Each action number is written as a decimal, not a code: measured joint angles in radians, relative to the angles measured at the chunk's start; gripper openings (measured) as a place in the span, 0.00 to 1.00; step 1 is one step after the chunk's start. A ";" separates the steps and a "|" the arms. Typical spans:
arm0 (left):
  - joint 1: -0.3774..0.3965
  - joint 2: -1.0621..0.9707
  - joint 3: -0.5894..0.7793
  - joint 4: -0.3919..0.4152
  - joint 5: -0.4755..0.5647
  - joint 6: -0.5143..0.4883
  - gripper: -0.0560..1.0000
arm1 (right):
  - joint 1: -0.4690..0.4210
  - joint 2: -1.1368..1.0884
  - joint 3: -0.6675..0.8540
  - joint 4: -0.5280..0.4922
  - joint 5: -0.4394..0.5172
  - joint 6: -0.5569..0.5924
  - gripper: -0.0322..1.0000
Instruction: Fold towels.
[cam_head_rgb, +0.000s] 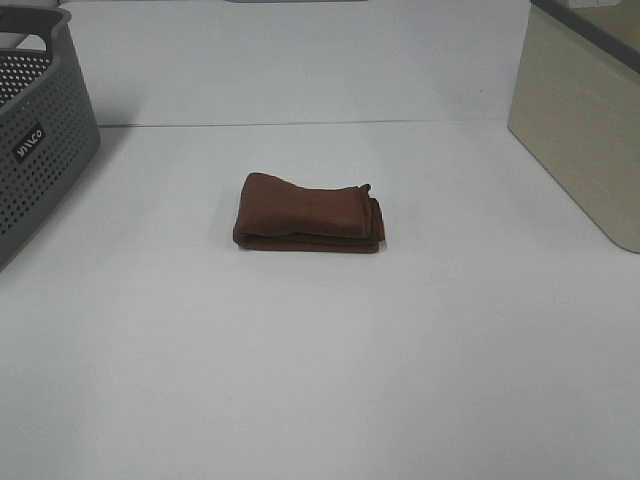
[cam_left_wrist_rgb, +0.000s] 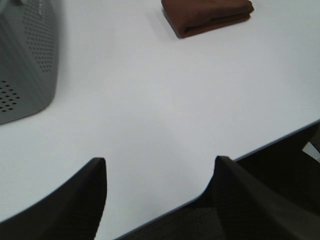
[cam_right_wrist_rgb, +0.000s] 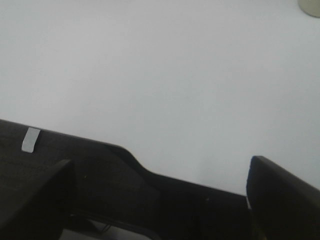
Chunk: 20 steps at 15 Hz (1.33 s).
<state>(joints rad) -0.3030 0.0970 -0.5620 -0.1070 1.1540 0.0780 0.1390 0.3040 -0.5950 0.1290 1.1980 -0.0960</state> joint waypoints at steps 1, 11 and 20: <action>0.000 0.000 0.019 -0.026 -0.010 0.031 0.62 | 0.000 -0.052 0.022 -0.014 -0.010 0.000 0.87; 0.000 0.000 0.056 -0.060 -0.096 0.071 0.62 | 0.000 -0.160 0.085 -0.031 -0.125 -0.001 0.87; 0.183 -0.001 0.056 -0.061 -0.096 0.073 0.62 | 0.000 -0.160 0.085 -0.031 -0.125 -0.001 0.87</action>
<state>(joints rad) -0.1200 0.0960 -0.5060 -0.1680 1.0580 0.1510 0.1390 0.1440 -0.5100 0.0980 1.0730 -0.0970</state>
